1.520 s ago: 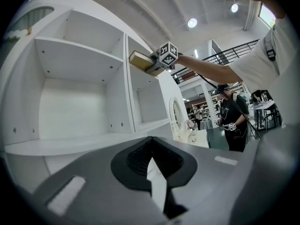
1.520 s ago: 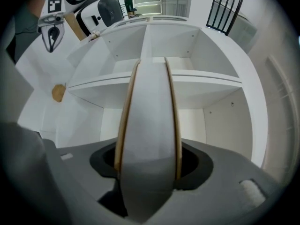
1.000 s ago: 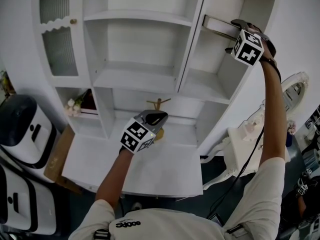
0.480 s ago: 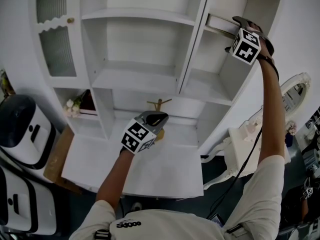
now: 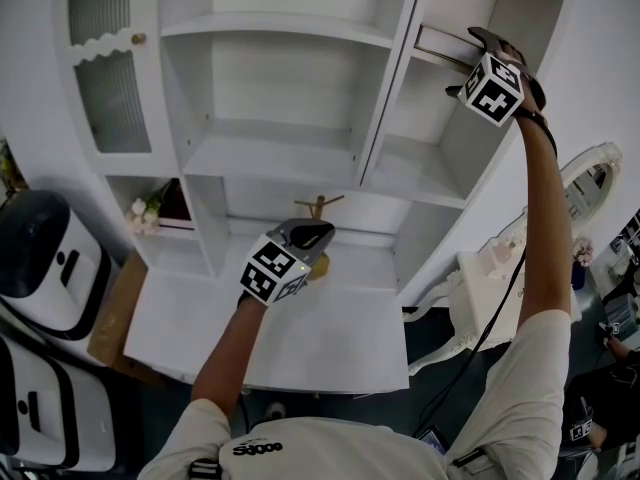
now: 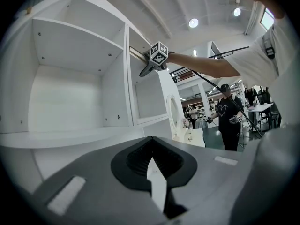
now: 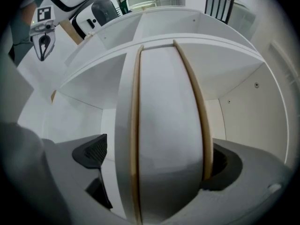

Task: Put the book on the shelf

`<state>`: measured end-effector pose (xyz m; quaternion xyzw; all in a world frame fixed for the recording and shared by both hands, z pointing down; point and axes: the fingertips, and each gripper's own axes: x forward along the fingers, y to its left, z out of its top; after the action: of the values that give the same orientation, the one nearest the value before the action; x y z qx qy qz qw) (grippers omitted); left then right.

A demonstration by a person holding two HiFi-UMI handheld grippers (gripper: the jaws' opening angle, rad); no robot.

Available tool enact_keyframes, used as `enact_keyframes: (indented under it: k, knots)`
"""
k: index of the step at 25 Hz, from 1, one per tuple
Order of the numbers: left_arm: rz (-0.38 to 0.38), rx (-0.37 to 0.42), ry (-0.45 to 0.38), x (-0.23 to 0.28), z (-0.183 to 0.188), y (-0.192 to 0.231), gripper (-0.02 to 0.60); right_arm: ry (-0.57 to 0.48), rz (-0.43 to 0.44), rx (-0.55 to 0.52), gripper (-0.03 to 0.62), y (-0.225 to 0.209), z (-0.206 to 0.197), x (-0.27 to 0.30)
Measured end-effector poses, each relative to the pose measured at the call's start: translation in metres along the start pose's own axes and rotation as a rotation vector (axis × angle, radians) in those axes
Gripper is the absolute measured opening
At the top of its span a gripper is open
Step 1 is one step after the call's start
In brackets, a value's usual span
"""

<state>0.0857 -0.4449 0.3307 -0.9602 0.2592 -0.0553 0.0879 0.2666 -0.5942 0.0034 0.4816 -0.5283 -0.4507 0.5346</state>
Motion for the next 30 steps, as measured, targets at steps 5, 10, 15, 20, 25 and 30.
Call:
enact_keyframes:
  k: [5, 10, 15, 20, 25, 30]
  knots:
    - [-0.019, 0.007, 0.000, 0.003, 0.004, -0.008, 0.018, -0.018, -0.052, -0.003, 0.592, 0.005, -0.008, -0.021]
    - [-0.064, 0.020, -0.004, 0.016, 0.011, -0.029, 0.018, -0.001, -0.100, -0.038, 0.591, 0.013, -0.030, -0.054]
    - [-0.083, 0.034, -0.030, 0.029, 0.024, -0.050, 0.018, -0.039, -0.197, 0.000, 0.568, 0.018, -0.042, -0.089]
    - [-0.078, 0.028, -0.078, 0.043, 0.043, -0.060, 0.018, -0.143, -0.313, 0.172, 0.360, 0.033, -0.040, -0.141]
    - [-0.084, 0.044, -0.100, 0.050, 0.055, -0.071, 0.018, -0.305, -0.349, 0.477, 0.186, 0.080, -0.035, -0.186]
    - [-0.095, 0.071, -0.102, 0.056, 0.059, -0.084, 0.018, -0.337, -0.321, 0.691, 0.132, 0.139, -0.045, -0.202]
